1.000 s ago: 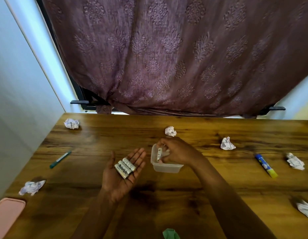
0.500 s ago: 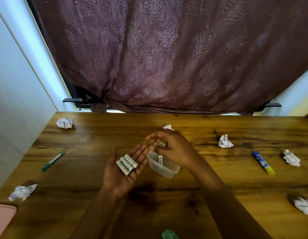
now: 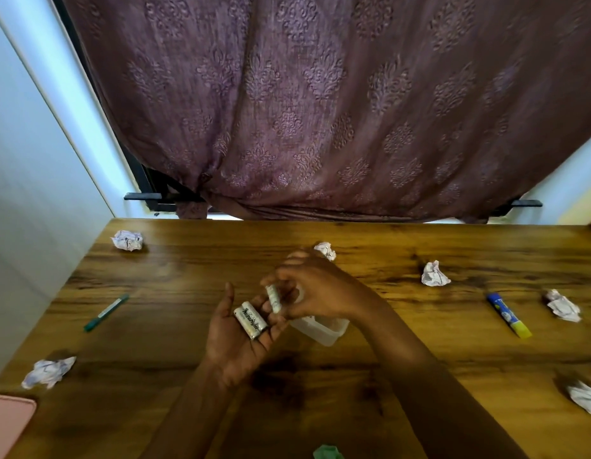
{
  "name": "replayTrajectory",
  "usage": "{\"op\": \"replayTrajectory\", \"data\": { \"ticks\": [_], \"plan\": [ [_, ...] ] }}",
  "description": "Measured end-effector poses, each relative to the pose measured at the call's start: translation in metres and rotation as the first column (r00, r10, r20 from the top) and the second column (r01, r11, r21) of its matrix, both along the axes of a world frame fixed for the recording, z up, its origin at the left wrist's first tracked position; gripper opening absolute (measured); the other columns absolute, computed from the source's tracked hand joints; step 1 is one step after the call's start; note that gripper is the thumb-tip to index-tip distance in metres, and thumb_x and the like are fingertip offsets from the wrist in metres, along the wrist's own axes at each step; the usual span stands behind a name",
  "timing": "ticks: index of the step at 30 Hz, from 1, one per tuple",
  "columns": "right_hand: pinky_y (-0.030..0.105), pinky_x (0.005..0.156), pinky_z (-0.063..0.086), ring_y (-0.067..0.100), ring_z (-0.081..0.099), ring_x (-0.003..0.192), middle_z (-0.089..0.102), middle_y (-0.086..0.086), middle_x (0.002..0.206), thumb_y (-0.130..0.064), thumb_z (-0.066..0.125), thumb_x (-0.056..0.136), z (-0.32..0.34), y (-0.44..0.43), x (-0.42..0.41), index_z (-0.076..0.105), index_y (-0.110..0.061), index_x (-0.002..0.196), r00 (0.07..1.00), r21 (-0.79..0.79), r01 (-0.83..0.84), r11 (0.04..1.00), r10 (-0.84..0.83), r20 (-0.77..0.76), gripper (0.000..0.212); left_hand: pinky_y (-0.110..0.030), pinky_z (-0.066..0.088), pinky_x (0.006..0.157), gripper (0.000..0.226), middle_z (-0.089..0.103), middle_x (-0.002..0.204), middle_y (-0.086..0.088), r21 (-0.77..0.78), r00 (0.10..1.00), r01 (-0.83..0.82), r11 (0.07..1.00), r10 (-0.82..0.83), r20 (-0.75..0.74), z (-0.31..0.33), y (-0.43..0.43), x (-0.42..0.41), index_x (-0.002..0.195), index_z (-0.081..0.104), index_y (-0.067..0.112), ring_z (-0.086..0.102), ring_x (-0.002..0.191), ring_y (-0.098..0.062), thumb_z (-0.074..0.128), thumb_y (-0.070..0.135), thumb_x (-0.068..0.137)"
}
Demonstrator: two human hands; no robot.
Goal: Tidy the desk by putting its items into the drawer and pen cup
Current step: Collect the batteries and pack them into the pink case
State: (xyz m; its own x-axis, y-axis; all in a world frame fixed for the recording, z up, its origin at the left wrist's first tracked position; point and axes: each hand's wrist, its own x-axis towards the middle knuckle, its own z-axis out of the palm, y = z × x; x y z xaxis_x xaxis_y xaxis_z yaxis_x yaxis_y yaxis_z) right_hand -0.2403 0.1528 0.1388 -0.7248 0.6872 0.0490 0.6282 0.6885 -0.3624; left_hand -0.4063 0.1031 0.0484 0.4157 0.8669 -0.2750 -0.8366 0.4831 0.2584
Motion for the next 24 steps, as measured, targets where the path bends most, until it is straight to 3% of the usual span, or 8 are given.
{"op": "replayTrajectory", "data": {
  "ticks": [3,7,12,15,17,24],
  "plan": [
    [0.031,0.103,0.023,0.010,0.036,0.124,0.054,-0.011,0.128,-0.050,0.073,0.071,0.006,-0.002,0.032,0.056,-0.033,0.123,0.961,0.066,0.267,0.961,-0.271,0.059,0.058,-0.044,0.032,0.112,0.083,0.039,0.146,-0.020,0.012,1.000,0.013,1.000,-0.013,0.012,-0.010,0.004,-0.006,0.136,0.044,-0.005,0.040,0.135,-0.033,0.040,0.063,0.088],
    [0.041,0.112,0.017,0.014,0.035,0.129,0.051,-0.010,0.133,-0.057,0.067,0.072,-0.013,-0.012,0.051,0.051,-0.032,0.125,0.865,0.077,0.401,0.913,-0.405,0.296,0.061,-0.045,0.030,0.113,0.082,0.034,0.149,-0.019,0.022,0.999,-0.010,1.000,0.009,0.048,-0.021,0.009,-0.013,0.140,0.035,-0.002,0.032,0.139,-0.031,0.036,0.063,0.090],
    [0.037,0.107,0.028,0.016,0.034,0.130,0.041,-0.009,0.140,-0.061,0.065,0.074,-0.030,-0.020,0.053,0.031,-0.035,0.141,0.852,0.038,0.493,0.869,-0.492,0.180,0.080,-0.047,0.033,0.111,0.079,0.036,0.148,-0.019,0.027,0.998,-0.030,0.999,0.029,0.054,-0.024,0.015,-0.017,0.140,0.036,-0.001,0.033,0.139,-0.030,0.039,0.061,0.090],
    [0.039,0.106,0.036,0.022,0.030,0.135,0.028,-0.003,0.150,-0.064,0.074,0.061,-0.039,-0.026,0.052,0.012,-0.029,0.149,0.829,-0.126,0.536,0.835,-0.491,0.269,0.113,-0.046,0.033,0.111,0.080,0.035,0.148,-0.018,0.044,0.997,-0.020,0.999,0.017,0.069,-0.026,0.015,-0.017,0.140,0.035,0.000,0.033,0.139,-0.030,0.041,0.061,0.090],
    [0.041,0.106,0.038,0.024,0.030,0.136,0.024,0.000,0.152,-0.057,0.079,0.059,-0.048,-0.027,0.046,0.003,-0.026,0.150,0.820,-0.201,0.548,0.812,-0.475,0.319,0.123,-0.047,0.034,0.111,0.080,0.035,0.148,-0.019,0.053,0.997,-0.024,0.998,0.020,0.071,-0.026,0.014,-0.016,0.140,0.035,-0.001,0.033,0.139,-0.030,0.045,0.060,0.089],
    [0.032,0.098,0.040,0.022,0.033,0.131,0.030,0.002,0.145,-0.032,0.080,0.067,-0.039,-0.007,0.048,0.013,-0.023,0.150,0.893,-0.132,0.393,0.910,-0.343,0.291,0.107,-0.044,0.027,0.115,0.081,0.033,0.149,-0.019,0.056,0.997,-0.013,0.998,0.008,0.078,-0.026,0.014,-0.014,0.140,0.035,-0.001,0.030,0.140,-0.030,0.036,0.063,0.091]
  ]
}}
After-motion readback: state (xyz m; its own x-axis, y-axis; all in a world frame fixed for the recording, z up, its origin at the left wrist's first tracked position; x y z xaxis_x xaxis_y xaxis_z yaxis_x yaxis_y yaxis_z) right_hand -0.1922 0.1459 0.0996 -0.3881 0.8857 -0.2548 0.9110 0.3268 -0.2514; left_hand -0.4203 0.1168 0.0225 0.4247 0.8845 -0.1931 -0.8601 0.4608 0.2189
